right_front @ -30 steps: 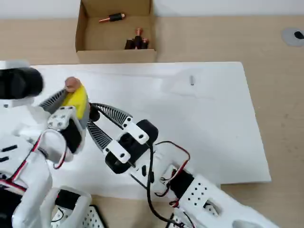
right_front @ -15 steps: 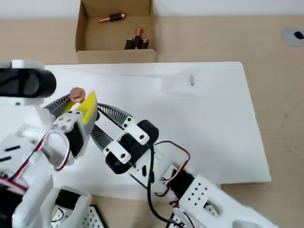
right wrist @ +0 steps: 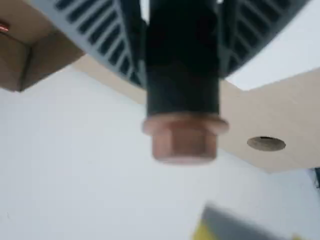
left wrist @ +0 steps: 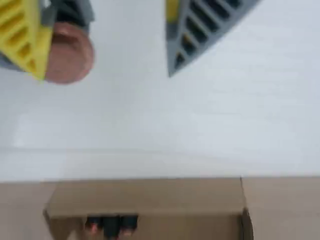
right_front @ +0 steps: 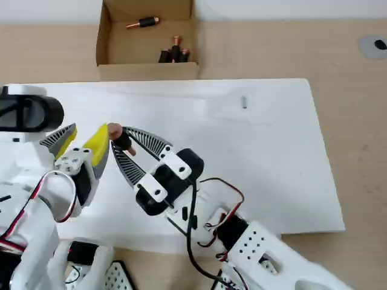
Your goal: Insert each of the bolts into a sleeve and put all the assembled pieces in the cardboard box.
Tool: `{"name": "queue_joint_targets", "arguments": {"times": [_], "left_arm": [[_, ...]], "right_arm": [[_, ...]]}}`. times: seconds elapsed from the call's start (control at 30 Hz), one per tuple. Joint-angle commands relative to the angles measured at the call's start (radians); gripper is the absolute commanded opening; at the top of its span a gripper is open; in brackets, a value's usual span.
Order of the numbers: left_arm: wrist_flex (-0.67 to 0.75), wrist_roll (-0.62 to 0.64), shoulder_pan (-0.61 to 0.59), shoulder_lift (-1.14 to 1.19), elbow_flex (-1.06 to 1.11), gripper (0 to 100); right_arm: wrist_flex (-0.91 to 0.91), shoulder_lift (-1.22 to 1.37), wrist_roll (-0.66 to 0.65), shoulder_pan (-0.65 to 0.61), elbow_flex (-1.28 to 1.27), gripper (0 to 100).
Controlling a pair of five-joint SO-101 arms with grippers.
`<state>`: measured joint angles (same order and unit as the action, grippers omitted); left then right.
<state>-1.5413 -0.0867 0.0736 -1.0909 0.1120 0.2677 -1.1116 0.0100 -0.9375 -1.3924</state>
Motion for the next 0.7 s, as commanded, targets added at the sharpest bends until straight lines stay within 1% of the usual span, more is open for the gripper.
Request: {"name": "queue_joint_targets", "arguments": {"times": [0.0, 0.1, 0.17, 0.23, 0.33, 0.43, 0.53, 0.67], "left_arm": [[-0.003, 0.021, -0.017, 0.004, -0.133, 17], [0.008, 0.061, -0.034, 0.036, -0.210, 17], [0.034, 0.086, -0.121, 0.070, -0.238, 16], [0.049, 0.083, -0.227, 0.111, -0.241, 15], [0.035, 0.080, -0.324, 0.177, -0.226, 14], [-0.015, 0.080, -0.351, 0.219, -0.192, 12], [-0.031, 0.080, -0.356, 0.216, -0.143, 9], [-0.028, 0.080, -0.350, 0.165, -0.068, 5]], "right_arm": [[0.021, -0.019, 0.000, 0.047, 0.042, 0.9], [0.002, -0.004, 0.000, 0.087, 0.084, 0.9], [-0.029, 0.038, 0.000, 0.119, 0.160, 0.9], [-0.044, 0.119, 0.017, 0.166, 0.262, 0.9], [-0.066, 0.295, 0.066, 0.245, 0.443, 0.9], [-0.091, 0.489, 0.094, 0.303, 0.625, 0.9], [-0.084, 0.684, 0.118, 0.351, 0.783, 0.9], [-0.017, 0.961, 0.160, 0.417, 0.974, 1.0]]}}
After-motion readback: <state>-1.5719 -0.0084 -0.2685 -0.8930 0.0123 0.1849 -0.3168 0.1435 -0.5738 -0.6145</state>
